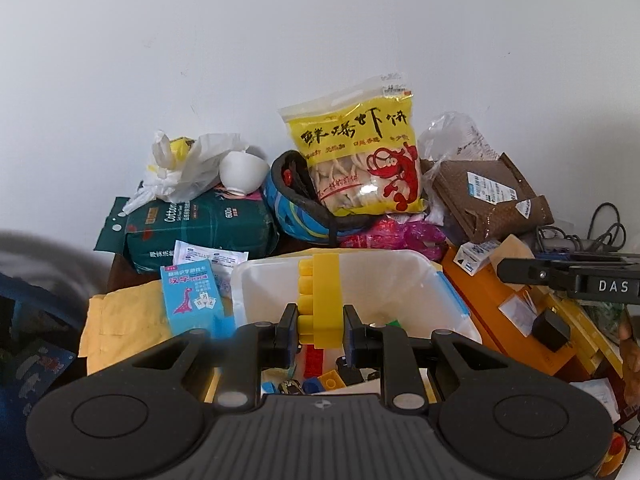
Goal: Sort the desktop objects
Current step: 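Carry the yellow brick and wooden block over the white bin and open both tools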
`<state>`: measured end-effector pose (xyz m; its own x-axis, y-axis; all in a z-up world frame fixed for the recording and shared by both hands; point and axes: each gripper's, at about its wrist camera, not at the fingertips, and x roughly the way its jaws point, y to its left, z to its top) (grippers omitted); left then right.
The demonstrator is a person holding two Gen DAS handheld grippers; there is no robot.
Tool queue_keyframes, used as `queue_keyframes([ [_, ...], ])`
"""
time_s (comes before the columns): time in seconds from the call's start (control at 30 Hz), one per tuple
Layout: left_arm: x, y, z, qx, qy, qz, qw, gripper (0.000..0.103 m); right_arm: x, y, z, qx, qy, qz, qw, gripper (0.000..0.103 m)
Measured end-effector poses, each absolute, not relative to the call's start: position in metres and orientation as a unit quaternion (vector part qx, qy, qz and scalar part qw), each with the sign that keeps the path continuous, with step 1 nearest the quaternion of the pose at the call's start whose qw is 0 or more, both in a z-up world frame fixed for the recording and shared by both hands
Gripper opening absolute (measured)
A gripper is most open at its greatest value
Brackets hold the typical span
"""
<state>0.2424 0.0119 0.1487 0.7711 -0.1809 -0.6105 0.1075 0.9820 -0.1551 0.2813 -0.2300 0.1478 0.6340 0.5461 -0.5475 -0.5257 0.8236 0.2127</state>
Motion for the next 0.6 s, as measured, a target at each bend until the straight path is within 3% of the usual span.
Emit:
queue_keyframes([
  [0.43,0.301,0.008,0.139,-0.050,0.394,-0.082,0.914,0.025,0.337,-0.204,0.133,-0.011,0.394,0.281,0.875,0.043],
  [0.47,0.306,0.007,0.137,-0.047,0.398,-0.079,0.913,0.027,0.340,-0.202,0.131,-0.012,0.400,0.279,0.873,0.043],
  [0.57,0.315,0.006,0.125,-0.037,0.419,-0.058,0.905,0.050,0.350,-0.196,0.124,-0.024,0.411,0.265,0.872,0.045],
  [0.6,0.314,0.007,0.123,-0.034,0.417,-0.045,0.907,0.050,0.354,-0.193,0.122,-0.033,0.414,0.257,0.873,0.059],
])
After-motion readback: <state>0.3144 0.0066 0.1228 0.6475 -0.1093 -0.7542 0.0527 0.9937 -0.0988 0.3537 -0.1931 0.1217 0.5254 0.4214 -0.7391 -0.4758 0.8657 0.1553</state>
